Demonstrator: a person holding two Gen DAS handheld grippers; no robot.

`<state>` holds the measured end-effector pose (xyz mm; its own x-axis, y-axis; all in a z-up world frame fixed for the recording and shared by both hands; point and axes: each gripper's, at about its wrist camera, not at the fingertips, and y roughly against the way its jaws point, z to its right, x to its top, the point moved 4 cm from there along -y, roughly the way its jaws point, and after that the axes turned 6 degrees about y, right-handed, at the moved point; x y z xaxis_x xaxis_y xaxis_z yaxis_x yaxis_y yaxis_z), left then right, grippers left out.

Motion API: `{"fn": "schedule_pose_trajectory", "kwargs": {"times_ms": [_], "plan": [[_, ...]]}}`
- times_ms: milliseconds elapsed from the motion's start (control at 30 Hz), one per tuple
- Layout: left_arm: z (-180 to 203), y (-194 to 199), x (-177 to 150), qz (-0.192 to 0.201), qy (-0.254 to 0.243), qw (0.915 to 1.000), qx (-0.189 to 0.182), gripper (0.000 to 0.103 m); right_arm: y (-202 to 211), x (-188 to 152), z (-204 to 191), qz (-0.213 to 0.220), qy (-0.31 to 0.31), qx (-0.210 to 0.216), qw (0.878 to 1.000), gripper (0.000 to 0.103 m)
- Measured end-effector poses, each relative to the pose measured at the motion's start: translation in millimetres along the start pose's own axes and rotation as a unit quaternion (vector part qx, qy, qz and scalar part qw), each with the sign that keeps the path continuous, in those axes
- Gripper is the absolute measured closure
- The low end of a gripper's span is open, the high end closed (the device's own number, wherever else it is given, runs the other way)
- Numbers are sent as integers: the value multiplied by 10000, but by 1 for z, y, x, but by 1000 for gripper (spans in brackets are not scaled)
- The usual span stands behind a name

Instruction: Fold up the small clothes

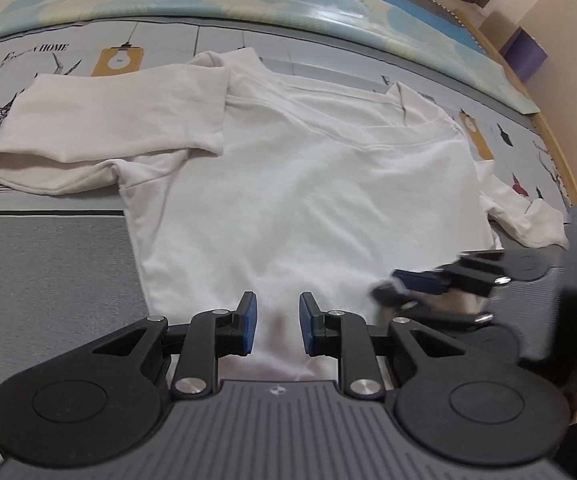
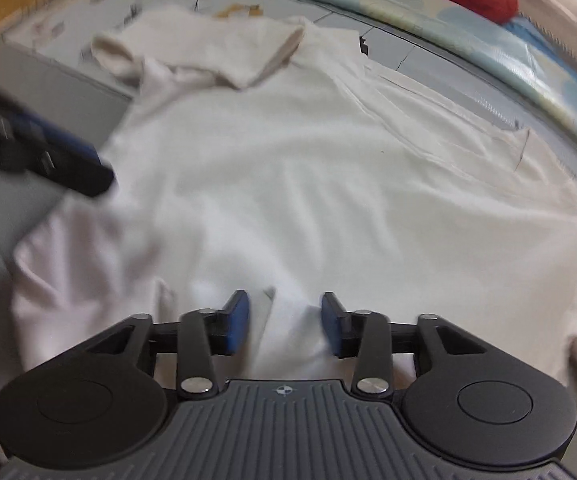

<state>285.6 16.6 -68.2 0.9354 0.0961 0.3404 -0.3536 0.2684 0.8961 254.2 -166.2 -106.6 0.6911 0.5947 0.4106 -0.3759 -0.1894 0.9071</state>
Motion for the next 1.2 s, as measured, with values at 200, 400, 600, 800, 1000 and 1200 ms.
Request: {"fn": "schedule_pose_trajectory", "kwargs": {"times_ms": [200, 400, 600, 800, 1000, 1200], "plan": [[7, 1, 5, 99, -30, 9999, 35, 78, 55, -27, 44, 451, -627, 58, 9970, 92], [20, 5, -8, 86, -304, 9995, 4, 78, 121, -111, 97, 704, -1314, 125, 9887, 94], [24, 13, -25, 16, -609, 9981, 5, 78, 157, -224, 120, 233, -1868, 215, 9819, 98], [24, 6, -36, -235, -642, 9976, -100, 78, 151, -294, 102, -568, -1877, 638, 9785, 98], [32, -15, -36, -489, -468, 9976, -127, 75, 158, -298, 101, -364, -2017, 941, 9742, 97], [40, -37, -30, -646, -187, 9976, -186, 54, 154, -282, 113, -72, -2280, 936, 9691, 75]]}}
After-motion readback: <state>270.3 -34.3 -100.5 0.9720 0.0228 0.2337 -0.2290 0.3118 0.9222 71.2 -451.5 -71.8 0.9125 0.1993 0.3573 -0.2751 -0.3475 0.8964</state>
